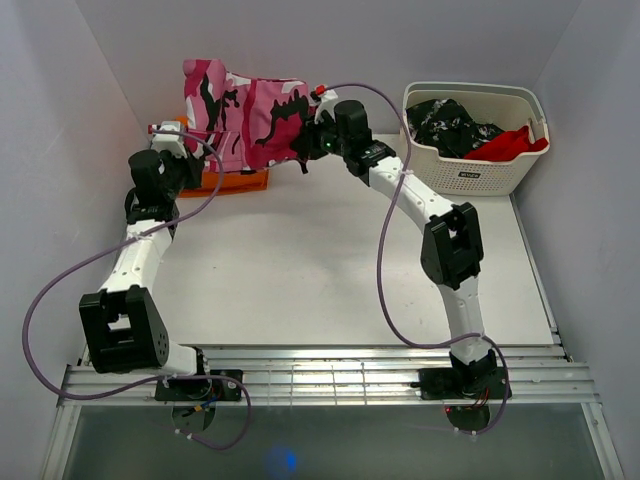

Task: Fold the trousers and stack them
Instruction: Neatly place the folded trousers to the corner

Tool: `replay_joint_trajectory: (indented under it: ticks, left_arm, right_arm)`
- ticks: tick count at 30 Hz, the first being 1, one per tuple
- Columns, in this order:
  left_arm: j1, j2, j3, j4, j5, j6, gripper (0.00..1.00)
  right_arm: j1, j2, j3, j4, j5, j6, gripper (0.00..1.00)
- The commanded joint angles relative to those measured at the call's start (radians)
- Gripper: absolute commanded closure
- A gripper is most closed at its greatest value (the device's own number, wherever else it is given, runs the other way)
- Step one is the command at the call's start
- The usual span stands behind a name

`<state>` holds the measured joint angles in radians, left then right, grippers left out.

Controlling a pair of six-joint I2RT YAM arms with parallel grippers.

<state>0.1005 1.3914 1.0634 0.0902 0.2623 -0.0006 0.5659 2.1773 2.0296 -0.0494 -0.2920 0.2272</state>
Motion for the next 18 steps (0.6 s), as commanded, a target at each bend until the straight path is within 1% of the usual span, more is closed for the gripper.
replay_joint_trajectory:
  ticks: [1,3,4,6,9,12,15,16,18]
  left_arm:
    - [0.07,0.03,0.047,0.184,0.008,-0.024,1.0]
    - [0.116,0.06,0.04,0.253,0.006,-0.042,1.0]
    - [0.129,0.067,0.032,0.279,0.008,-0.05,1.0]
    - [0.162,0.087,0.0,0.357,0.005,-0.062,1.0]
    - [0.194,0.121,-0.019,0.414,0.005,-0.052,1.0]
    - [0.231,0.159,-0.028,0.456,0.005,-0.042,1.0]
    - [0.269,0.208,-0.037,0.517,0.006,-0.042,1.0]
    - [0.277,0.221,-0.045,0.531,0.008,-0.045,1.0]
    - [0.295,0.245,-0.06,0.559,0.003,-0.048,1.0]
  right_arm:
    - [0.011,0.045,0.114,0.259,0.121,-0.028,0.92]
    - [0.018,0.09,0.153,0.302,0.148,-0.026,0.92]
    - [0.028,0.139,0.19,0.327,0.166,-0.025,0.92]
    - [0.037,0.189,0.228,0.413,0.189,-0.028,0.92]
    - [0.078,0.31,0.294,0.532,0.232,-0.045,0.92]
    - [0.109,0.37,0.331,0.614,0.258,-0.077,0.92]
    - [0.146,0.423,0.328,0.68,0.287,-0.1,0.92]
    - [0.156,0.453,0.333,0.69,0.334,-0.101,0.92]
    - [0.161,0.487,0.372,0.698,0.353,-0.1,0.92]
